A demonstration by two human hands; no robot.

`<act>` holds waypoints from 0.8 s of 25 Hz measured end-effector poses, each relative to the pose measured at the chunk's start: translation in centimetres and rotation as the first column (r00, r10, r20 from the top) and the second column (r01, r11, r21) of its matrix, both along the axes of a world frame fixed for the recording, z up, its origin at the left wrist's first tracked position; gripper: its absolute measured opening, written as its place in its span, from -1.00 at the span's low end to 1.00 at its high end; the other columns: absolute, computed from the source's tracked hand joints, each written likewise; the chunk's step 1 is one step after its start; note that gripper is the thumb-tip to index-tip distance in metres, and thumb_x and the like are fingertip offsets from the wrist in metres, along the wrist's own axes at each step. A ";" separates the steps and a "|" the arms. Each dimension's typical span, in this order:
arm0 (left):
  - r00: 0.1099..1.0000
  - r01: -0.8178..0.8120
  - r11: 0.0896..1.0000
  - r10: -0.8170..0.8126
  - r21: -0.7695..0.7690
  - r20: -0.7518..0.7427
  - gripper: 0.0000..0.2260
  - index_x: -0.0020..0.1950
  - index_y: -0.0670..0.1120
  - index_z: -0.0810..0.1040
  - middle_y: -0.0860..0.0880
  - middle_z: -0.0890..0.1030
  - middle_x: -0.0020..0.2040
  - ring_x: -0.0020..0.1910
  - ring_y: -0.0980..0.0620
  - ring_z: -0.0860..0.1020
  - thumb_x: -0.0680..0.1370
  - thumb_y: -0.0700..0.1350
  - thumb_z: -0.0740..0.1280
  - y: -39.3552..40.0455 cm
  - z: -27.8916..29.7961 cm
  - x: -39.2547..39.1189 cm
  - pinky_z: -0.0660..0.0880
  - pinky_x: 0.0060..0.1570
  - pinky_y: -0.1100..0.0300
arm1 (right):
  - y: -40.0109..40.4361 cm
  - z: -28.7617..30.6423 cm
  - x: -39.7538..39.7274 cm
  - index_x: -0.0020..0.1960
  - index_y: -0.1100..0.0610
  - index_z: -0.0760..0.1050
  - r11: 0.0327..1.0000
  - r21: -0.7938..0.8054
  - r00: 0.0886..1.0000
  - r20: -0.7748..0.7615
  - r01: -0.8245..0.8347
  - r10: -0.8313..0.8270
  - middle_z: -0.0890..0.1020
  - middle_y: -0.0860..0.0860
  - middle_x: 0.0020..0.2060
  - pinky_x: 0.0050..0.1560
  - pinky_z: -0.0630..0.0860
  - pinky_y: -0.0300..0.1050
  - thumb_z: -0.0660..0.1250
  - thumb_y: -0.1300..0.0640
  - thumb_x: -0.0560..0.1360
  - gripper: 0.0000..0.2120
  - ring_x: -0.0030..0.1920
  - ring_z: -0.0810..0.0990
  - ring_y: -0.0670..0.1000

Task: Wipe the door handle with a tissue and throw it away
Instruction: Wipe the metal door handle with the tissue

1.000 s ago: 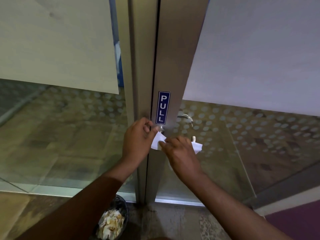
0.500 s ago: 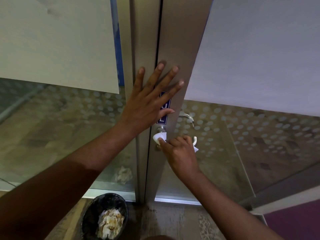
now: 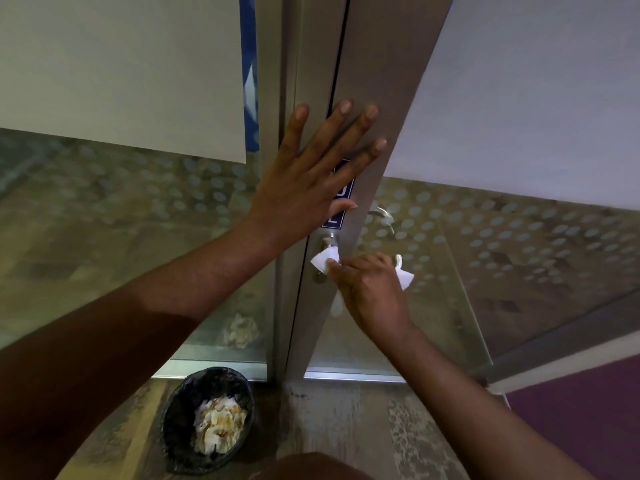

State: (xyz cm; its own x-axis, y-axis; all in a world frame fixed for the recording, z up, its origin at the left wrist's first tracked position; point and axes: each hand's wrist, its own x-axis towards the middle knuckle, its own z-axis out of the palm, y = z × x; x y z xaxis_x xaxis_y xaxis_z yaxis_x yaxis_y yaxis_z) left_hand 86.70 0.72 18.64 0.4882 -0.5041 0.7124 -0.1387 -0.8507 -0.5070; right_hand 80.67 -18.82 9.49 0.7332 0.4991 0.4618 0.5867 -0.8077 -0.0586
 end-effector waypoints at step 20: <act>1.000 0.016 1.000 -0.016 0.014 0.024 -0.02 0.80 0.00 -0.08 -0.16 0.09 0.78 0.72 -0.26 0.16 0.57 0.38 0.32 0.0 0.2 -0.4 -0.02 0.55 -0.36 | -2.9 0.1 -0.6 0.06 0.05 0.76 0.995 0.101 1.000 0.031 -0.004 0.001 0.80 0.07 0.01 0.45 0.44 0.21 0.48 0.30 0.52 -0.80 -0.05 0.77 0.09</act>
State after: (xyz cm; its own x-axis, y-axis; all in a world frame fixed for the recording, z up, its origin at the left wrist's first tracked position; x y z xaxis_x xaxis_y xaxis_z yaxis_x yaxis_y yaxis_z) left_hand 86.29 0.75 18.89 0.4624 -0.5215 0.7171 -0.1399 -0.8416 -0.5217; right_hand 80.10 -21.76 9.64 0.7165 0.4505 0.5326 0.5914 -0.7972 -0.1213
